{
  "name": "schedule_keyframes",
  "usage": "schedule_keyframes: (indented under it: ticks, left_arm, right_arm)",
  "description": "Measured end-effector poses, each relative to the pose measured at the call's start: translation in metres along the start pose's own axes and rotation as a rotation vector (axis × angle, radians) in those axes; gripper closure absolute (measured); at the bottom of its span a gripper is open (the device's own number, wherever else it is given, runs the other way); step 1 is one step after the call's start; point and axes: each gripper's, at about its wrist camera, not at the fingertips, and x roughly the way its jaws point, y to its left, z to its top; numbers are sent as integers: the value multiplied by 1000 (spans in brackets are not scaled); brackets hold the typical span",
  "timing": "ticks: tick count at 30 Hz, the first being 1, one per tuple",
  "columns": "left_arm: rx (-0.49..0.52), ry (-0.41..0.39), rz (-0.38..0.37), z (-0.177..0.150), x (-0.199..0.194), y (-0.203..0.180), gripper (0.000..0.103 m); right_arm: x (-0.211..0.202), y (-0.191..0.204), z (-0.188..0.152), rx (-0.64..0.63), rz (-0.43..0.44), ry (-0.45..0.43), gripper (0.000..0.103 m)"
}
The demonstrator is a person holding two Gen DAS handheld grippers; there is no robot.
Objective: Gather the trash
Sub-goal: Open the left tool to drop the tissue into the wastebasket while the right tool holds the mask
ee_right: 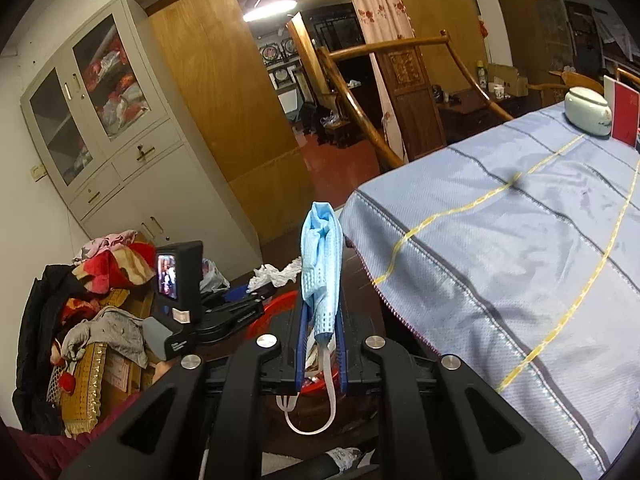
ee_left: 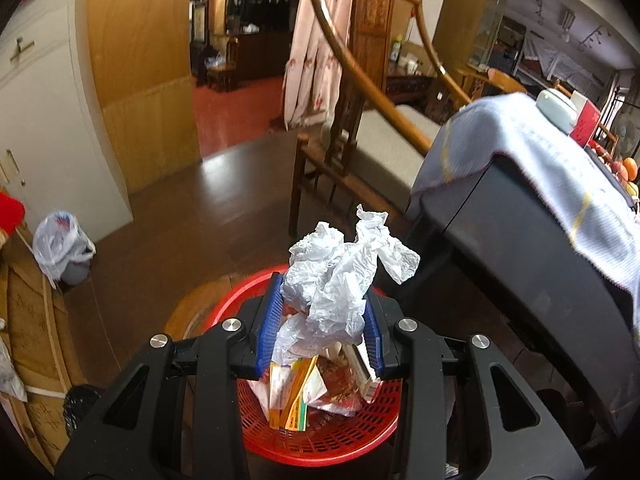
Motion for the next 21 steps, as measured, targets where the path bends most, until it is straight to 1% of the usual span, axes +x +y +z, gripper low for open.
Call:
schedule_keyframes:
  ticks: [4, 5, 6, 8, 9, 10, 11, 16, 21]
  left_arm:
    - [-18, 49, 1, -8, 13, 7, 63]
    - [-19, 58, 8, -7, 15, 6, 55]
    - [-21, 67, 23, -7, 15, 8, 50]
    - [-25, 59, 38, -5, 11, 12, 32]
    - [-27, 50, 41, -3, 7, 14, 26]
    - [-31, 38, 43, -1, 2, 17, 18]
    - [-35, 28, 44, 2, -3, 18, 15]
    - [-67, -14, 48, 15, -23, 34, 12]
    - [-121, -56, 112, 26, -38, 57, 11]
  right_arm:
    - [7, 0, -3, 5, 3, 20, 90]
    - [9, 0, -4, 7, 4, 25, 90]
    - [11, 0, -4, 8, 5, 29, 90]
    - [15, 2, -6, 11, 7, 37, 90]
    - [16, 2, -7, 12, 9, 41, 90]
    - [16, 0, -7, 14, 11, 45, 89]
    - [18, 0, -8, 15, 14, 50, 89]
    - [28, 2, -13, 13, 31, 80, 88]
    - [54, 15, -21, -7, 60, 147, 88]
